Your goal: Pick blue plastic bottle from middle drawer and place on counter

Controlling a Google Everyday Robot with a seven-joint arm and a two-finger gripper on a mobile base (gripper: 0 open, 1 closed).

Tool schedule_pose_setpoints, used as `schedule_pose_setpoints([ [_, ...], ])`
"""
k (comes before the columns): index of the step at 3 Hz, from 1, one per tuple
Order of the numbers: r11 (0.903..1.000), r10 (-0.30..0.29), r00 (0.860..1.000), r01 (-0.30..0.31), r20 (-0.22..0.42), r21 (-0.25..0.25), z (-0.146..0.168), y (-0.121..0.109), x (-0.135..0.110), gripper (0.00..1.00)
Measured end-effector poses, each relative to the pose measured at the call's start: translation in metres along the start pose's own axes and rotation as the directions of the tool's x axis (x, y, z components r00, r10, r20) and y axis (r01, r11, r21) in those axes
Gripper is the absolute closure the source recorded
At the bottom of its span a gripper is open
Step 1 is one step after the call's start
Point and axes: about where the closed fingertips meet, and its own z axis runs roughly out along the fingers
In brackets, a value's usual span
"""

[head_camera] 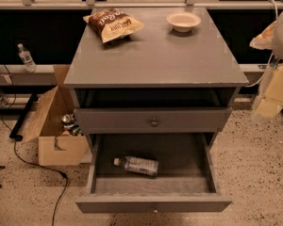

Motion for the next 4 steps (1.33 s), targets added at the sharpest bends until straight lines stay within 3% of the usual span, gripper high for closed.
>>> schedule_pose_setpoints([
  [2,0.9999,0.004,1.0,-0.004,0.008,-0.012,0.012,0.006,-0.001,0.0],
  [3,0.9975,0.028,0.998,-0.024,0.063,-0.067,0.054,0.026,-0.005,0.0],
  [4,0.9897,0.074,0.99,-0.058,0.117,-0.131,0.121,0.057,-0.013,0.0],
])
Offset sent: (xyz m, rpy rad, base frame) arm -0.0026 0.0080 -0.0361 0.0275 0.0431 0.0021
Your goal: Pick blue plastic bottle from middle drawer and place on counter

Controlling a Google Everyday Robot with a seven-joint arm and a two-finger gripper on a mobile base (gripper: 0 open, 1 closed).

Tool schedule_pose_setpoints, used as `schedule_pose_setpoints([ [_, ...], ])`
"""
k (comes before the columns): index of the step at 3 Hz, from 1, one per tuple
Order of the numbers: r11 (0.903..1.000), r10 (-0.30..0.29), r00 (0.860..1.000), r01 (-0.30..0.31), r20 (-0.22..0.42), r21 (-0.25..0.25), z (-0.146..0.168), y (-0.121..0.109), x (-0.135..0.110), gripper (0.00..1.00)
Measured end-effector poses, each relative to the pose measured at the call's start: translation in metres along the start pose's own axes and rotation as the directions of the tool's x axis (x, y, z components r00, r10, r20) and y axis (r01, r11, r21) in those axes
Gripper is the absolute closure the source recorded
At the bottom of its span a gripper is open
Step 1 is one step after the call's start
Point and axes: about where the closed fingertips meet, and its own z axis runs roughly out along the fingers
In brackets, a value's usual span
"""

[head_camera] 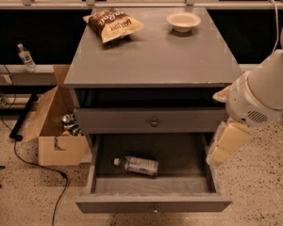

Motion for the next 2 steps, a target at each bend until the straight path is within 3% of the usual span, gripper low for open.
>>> schedule_pose_setpoints([
  [2,0.9999,-0.007,1.0,0.008,0.022,-0.011,0.0122,0.0042,0.0,0.0],
])
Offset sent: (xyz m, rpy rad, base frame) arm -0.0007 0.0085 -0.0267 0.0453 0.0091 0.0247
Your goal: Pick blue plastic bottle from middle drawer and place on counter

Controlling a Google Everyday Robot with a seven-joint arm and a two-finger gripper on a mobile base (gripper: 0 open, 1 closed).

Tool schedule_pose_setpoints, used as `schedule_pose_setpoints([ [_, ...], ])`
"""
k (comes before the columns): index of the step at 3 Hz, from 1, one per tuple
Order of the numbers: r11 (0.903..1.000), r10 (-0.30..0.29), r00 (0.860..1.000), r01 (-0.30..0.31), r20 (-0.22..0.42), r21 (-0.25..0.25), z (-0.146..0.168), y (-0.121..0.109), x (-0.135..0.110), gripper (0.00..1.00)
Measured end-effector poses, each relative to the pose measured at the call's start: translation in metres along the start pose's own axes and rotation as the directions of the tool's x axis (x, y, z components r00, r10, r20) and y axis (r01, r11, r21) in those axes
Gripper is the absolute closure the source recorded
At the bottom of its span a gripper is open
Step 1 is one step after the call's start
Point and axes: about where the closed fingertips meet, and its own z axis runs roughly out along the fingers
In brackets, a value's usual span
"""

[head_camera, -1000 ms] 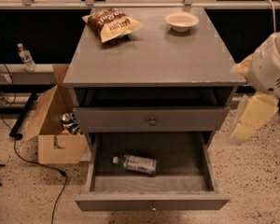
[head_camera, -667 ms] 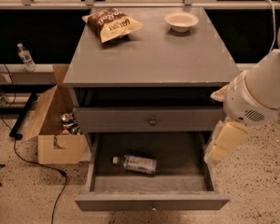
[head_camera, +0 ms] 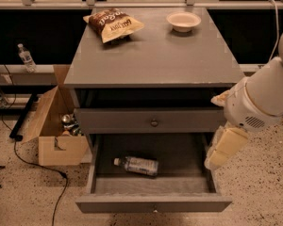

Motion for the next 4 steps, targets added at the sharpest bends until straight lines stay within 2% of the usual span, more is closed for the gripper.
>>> schedule_pose_setpoints([
  [1,0.9997,-0.014,1.0,0.015,0.028,-0.021,0.045,0.006,0.002,0.0],
  [2,0.9998,-0.014,0.998,0.015,0.058,-0.011,0.099,0.007,-0.002,0.0],
  [3,0.9999,0.006,0.992,-0.008,0.124,0.011,0.15,0.001,-0.009,0.0],
  [4,0.9999,0.006,0.992,-0.008,0.124,0.01,0.15,0.001,-0.009,0.0],
])
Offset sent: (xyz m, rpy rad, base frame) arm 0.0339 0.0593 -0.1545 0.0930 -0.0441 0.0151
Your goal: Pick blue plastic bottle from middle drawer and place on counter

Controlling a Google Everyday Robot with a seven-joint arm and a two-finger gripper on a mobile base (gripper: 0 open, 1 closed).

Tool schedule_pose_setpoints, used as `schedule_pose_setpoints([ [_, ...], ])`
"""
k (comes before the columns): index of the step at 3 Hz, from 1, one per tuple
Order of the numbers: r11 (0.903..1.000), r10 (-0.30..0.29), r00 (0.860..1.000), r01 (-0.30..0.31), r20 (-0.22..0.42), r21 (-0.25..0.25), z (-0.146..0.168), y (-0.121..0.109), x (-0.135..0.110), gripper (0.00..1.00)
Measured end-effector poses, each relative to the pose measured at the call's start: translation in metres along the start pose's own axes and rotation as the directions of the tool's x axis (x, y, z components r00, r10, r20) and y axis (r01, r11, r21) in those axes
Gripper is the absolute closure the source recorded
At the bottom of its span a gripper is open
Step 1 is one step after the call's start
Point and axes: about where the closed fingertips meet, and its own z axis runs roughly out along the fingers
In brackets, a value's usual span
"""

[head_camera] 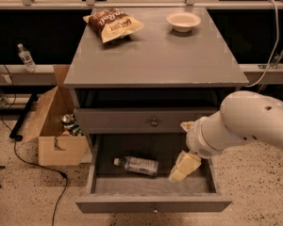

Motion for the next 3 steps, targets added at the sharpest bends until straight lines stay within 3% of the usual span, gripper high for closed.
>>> schedule_pose_setpoints([
  [1,0.9995,0.006,0.999,-0.004,0.048,-0.031,0.014,0.001,0.005,0.0],
  [2,0.9965,0.037,0.996,-0.032,0.077,-0.077,0.072,0.003,0.029,0.0],
  [3,0.9959,0.063,0.997,-0.06,0.051,-0.068,0.112,-0.002,0.045,0.0],
])
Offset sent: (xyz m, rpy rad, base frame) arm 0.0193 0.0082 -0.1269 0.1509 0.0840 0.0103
